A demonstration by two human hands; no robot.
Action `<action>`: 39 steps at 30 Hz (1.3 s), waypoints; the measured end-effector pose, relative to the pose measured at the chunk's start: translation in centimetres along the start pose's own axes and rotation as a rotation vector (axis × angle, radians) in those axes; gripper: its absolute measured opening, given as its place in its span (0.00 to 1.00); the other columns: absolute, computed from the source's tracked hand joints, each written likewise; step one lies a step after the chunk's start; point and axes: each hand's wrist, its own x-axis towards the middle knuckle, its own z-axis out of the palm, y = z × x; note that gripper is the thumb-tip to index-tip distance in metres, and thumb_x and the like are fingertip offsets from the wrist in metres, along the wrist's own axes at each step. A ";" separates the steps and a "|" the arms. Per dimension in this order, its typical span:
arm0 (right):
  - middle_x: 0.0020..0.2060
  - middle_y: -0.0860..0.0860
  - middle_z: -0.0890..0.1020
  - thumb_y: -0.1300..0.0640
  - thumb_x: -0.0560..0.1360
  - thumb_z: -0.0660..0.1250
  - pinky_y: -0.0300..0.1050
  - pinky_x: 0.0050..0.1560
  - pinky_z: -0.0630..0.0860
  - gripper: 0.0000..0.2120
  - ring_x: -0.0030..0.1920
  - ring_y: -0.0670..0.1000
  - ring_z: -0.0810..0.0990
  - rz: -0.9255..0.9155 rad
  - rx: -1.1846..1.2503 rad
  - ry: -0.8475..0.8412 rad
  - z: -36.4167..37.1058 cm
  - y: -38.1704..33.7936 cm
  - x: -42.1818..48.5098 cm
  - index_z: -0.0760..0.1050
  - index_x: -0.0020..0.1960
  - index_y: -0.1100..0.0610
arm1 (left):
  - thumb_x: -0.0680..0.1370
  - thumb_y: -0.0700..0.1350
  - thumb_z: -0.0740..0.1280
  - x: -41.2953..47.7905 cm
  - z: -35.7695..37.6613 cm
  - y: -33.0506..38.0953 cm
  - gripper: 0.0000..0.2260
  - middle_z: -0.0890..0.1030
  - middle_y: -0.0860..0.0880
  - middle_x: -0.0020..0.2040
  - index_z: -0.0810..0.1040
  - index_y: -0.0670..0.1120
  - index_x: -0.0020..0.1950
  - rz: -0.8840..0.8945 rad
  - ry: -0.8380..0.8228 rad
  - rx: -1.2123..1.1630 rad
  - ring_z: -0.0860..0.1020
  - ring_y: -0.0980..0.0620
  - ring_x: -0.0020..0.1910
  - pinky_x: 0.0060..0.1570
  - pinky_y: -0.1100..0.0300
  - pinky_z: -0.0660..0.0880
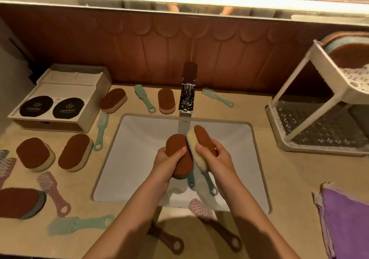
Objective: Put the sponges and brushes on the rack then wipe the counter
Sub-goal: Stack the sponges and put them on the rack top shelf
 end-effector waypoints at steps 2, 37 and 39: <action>0.57 0.50 0.78 0.54 0.72 0.70 0.37 0.48 0.77 0.23 0.54 0.49 0.78 -0.023 -0.021 0.013 0.5 -0.3 -0.5 0.70 0.66 0.53 | 0.76 0.49 0.67 -0.3 0.4 0.1 0.21 0.78 0.41 0.59 0.67 0.44 0.67 -0.003 0.028 0.021 0.78 0.43 0.55 0.56 0.47 0.76; 0.61 0.53 0.76 0.46 0.75 0.64 0.37 0.51 0.78 0.25 0.57 0.49 0.78 -0.222 -0.111 -0.124 0.2 -3.9 -4.6 0.65 0.69 0.54 | 0.77 0.52 0.63 -8.1 1.6 4.0 0.16 0.79 0.38 0.57 0.75 0.43 0.59 -0.125 -0.466 -0.499 0.77 0.41 0.57 0.57 0.47 0.74; 0.61 0.53 0.76 0.46 0.77 0.61 0.34 0.48 0.76 0.25 0.57 0.48 0.77 -0.200 -0.100 -0.174 -0.1 -4.1 -4.7 0.64 0.70 0.55 | 0.77 0.50 0.63 -8.1 1.7 4.4 0.13 0.79 0.39 0.54 0.75 0.44 0.58 -0.089 -0.460 -0.426 0.78 0.42 0.54 0.52 0.48 0.76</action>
